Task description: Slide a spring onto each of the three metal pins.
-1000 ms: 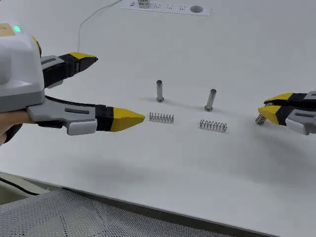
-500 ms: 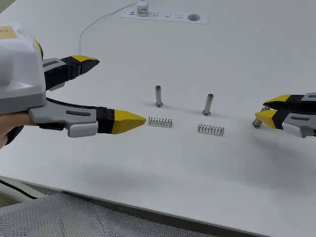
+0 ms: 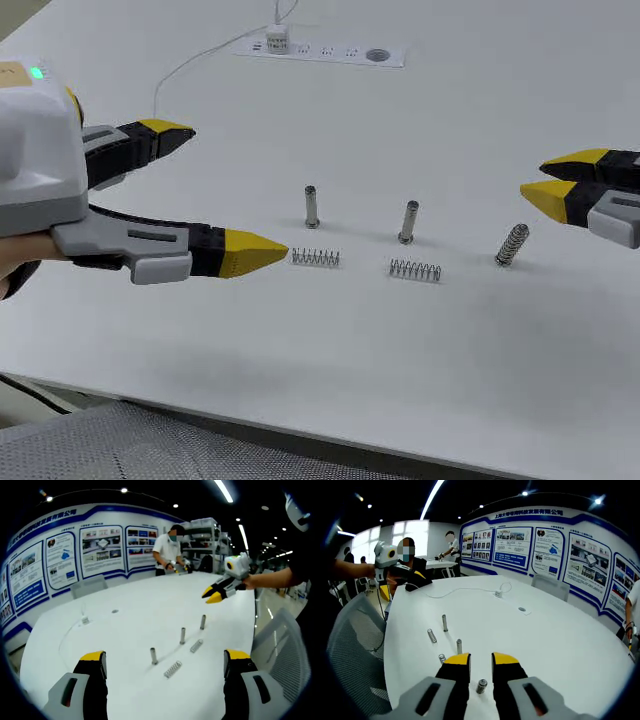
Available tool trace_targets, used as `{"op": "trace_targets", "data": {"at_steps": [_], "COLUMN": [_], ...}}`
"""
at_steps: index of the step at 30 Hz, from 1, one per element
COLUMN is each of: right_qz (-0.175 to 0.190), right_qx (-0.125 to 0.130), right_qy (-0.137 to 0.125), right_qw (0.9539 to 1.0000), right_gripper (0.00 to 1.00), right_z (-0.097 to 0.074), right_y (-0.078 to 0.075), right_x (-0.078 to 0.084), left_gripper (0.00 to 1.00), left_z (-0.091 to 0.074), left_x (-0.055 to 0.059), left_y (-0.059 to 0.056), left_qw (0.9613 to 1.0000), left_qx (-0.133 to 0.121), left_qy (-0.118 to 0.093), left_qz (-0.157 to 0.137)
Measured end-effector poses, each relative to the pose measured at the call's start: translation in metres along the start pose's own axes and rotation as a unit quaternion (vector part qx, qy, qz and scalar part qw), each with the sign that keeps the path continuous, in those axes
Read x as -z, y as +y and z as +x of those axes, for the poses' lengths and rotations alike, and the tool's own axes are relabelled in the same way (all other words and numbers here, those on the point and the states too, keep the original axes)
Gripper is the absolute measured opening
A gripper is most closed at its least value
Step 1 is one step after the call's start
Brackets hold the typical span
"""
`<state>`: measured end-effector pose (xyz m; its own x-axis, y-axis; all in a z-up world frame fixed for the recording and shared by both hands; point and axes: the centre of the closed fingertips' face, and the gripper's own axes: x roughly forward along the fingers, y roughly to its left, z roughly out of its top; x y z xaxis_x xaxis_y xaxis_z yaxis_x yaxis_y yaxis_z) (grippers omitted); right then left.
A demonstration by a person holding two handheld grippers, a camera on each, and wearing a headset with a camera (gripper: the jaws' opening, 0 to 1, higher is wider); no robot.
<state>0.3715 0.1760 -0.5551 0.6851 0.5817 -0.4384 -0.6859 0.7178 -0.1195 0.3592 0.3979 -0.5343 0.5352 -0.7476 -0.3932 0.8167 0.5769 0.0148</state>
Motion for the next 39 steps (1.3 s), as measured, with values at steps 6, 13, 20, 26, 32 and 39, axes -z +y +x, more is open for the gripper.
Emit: {"op": "trace_targets", "data": {"at_steps": [6,13,20,26,32,39], "right_qz": [0.005,-0.002,-0.004,-0.031,-0.05,-0.043], "right_qx": [-0.051,-0.083,-0.116,-0.121,-0.131,-0.155], "right_qy": [0.026,0.055,0.098,0.123,0.146,0.17], "right_qw": [0.9983,0.995,0.9884,0.9845,0.9793,0.9723], "right_gripper": [0.17,0.17,0.17,0.17,0.17,0.14], "right_z": [0.017,0.038,0.061,0.074,0.083,0.082], "right_y": [0.031,0.054,0.068,0.07,0.071,0.077], "right_x": [0.015,0.037,0.065,0.075,0.079,0.086], "left_gripper": [1.0,1.0,1.0,0.99,0.98,0.98], "left_z": [-0.002,-0.001,-0.002,0.004,0.013,0.015], "left_x": [0.004,0.008,0.016,0.013,0.013,0.015], "left_y": [0.006,0.009,0.012,0.017,0.011,0.006], "left_qw": [0.9999,0.9997,0.9997,0.9995,0.9998,0.9996], "left_qx": [-0.01,-0.011,-0.006,-0.008,0.006,0.017], "left_qy": [-0.004,-0.007,0.009,0.003,0.012,0.018], "left_qz": [-0.012,-0.022,-0.024,-0.03,-0.017,-0.016]}}
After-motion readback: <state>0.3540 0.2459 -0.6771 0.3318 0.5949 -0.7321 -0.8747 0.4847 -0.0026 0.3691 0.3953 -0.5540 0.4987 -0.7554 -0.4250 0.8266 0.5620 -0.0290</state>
